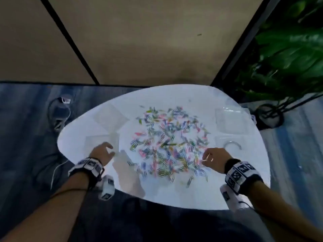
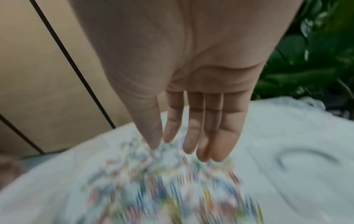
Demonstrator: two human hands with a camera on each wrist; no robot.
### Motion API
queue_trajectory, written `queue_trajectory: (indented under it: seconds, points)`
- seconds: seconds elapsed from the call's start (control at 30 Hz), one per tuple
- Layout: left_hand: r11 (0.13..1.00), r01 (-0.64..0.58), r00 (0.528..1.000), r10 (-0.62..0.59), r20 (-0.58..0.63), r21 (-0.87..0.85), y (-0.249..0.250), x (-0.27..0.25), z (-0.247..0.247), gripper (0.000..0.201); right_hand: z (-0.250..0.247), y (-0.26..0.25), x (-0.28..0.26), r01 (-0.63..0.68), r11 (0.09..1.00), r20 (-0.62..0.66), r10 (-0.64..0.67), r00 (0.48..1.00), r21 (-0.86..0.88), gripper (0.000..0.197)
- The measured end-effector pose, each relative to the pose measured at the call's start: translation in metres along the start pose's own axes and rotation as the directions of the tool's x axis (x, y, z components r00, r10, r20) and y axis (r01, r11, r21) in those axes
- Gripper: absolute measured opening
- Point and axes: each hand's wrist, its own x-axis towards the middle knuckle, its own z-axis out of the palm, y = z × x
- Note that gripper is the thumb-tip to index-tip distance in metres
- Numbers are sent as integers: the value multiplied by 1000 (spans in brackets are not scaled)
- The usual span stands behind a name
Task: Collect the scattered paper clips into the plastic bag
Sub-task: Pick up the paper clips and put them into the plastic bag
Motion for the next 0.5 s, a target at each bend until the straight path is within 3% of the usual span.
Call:
queue_trajectory:
  seconds: [0.07, 0.13, 0.23, 0.3, 0.4, 0.5]
  points:
    - [996, 12, 992, -22, -121, -83, -9, 29, 24, 41, 58, 19, 19, -81, 996, 68, 84, 994, -46, 45]
    - [988, -1, 971, -36, -234, -155, -14, 57, 38, 49, 106, 39, 30, -187, 982, 47, 188, 981, -41, 95]
    - [987, 40, 963, -80, -256, -159, -35, 75, 69, 39, 153, 61, 37, -306, 948, -54, 311, 949, 91, 136]
    - [993, 34, 963, -64, -262, -117, -48, 73, 80, 25, 170, 69, 40, -285, 948, -112, 301, 947, 139, 142]
    - [994, -82, 938, 55, -341, -66, -63, 50, 80, 16, 181, 66, 41, -160, 977, -234, 190, 954, 139, 137]
    - [977, -177, 903, 115, -414, -115, -54, 0, 67, 16, 190, 52, 27, -110, 988, -234, 132, 963, 107, 131]
